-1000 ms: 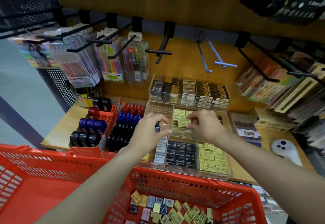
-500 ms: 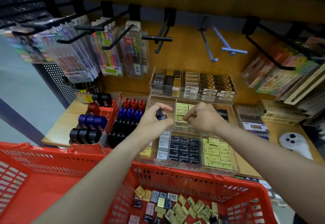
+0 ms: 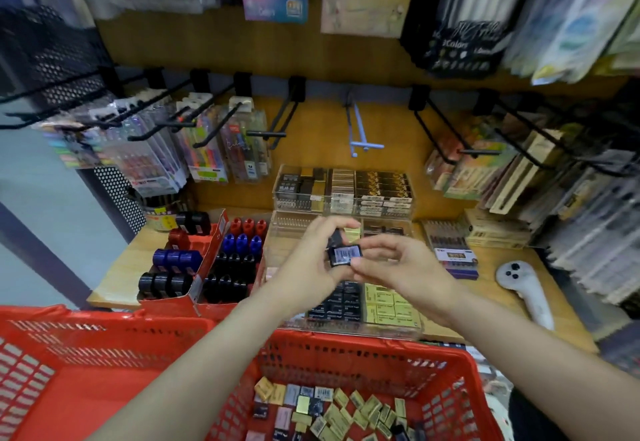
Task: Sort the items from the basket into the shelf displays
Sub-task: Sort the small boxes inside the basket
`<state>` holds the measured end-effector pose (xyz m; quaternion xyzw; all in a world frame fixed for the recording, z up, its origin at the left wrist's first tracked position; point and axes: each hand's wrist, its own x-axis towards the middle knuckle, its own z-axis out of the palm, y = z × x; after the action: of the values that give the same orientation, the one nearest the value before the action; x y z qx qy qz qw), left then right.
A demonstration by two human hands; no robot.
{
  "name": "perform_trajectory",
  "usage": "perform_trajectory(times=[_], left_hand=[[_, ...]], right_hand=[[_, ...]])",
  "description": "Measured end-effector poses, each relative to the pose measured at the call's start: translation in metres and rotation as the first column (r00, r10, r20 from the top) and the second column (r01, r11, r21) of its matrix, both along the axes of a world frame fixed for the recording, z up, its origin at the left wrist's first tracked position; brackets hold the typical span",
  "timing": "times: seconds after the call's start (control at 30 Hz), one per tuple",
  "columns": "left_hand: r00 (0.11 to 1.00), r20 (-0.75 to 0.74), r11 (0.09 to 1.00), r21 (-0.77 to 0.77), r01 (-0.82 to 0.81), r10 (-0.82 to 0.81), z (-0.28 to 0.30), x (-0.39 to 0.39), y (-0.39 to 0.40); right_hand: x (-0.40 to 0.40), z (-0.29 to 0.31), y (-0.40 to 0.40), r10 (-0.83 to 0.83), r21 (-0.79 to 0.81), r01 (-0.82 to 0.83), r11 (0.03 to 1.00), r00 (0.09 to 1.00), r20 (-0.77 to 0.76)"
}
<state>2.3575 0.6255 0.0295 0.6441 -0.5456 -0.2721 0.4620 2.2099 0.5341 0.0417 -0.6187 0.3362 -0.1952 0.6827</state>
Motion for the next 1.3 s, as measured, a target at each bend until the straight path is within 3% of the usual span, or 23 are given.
perform_trajectory(times=[0.03,0.1,0.17,0.2,0.23,0.3,0.4,0.47,0.8,0.97,1.13,1.3], left_hand=[[0.999,-0.049,1.000,0.023,0.003,-0.002,0.002,-0.007,0.005],[0.923,-0.380,0.995,0.101,-0.017,0.054,0.006,-0.022,0.015],[0.617,-0.766,0.982,0.176,-0.066,0.179,0.010,-0.033,0.016],[0.464,-0.856,0.973,0.210,-0.093,0.229,0.011,-0.035,0.015],[0.400,-0.876,0.963,0.242,-0.117,0.269,0.011,-0.036,0.016],[0.466,-0.838,0.959,0.258,-0.119,0.284,0.009,-0.038,0.019],[0.692,-0.694,0.978,0.187,-0.094,0.199,0.006,-0.043,0.025],[0.739,-0.651,0.985,0.135,-0.110,0.172,0.004,-0.045,0.026],[0.771,-0.629,0.992,0.003,-0.123,0.098,0.009,-0.042,0.023],[0.745,-0.646,0.982,0.040,-0.185,0.167,0.006,-0.040,0.022],[0.694,-0.680,0.970,0.204,-0.134,0.238,-0.003,-0.033,0.021],[0.698,-0.613,0.929,0.255,-0.269,0.371,-0.012,-0.014,0.007]], right_hand=[[-0.006,0.004,0.002,-0.004,-0.039,0.003,0.999,1.000,-0.012],[-0.018,0.011,0.006,0.005,-0.092,-0.009,0.996,0.999,-0.044],[-0.029,0.016,0.009,0.014,-0.154,-0.025,0.988,0.997,-0.070],[-0.035,0.018,0.010,0.010,-0.213,-0.031,0.977,0.995,-0.098],[-0.040,0.020,0.011,-0.003,-0.268,-0.031,0.963,0.992,-0.123],[-0.050,0.020,0.012,-0.039,-0.288,0.005,0.958,0.993,-0.112],[-0.059,0.016,0.011,-0.121,-0.124,0.115,0.986,0.992,-0.042],[-0.060,0.014,0.011,-0.148,-0.069,0.145,0.987,0.988,-0.036],[-0.061,0.015,0.009,-0.105,-0.255,0.113,0.960,0.994,0.044],[-0.062,0.016,0.007,-0.093,-0.331,0.118,0.936,0.991,0.091],[-0.067,0.002,-0.009,-0.221,-0.391,0.160,0.906,0.968,-0.115],[-0.068,-0.018,-0.051,-0.444,-0.592,0.146,0.793,0.804,-0.396]])
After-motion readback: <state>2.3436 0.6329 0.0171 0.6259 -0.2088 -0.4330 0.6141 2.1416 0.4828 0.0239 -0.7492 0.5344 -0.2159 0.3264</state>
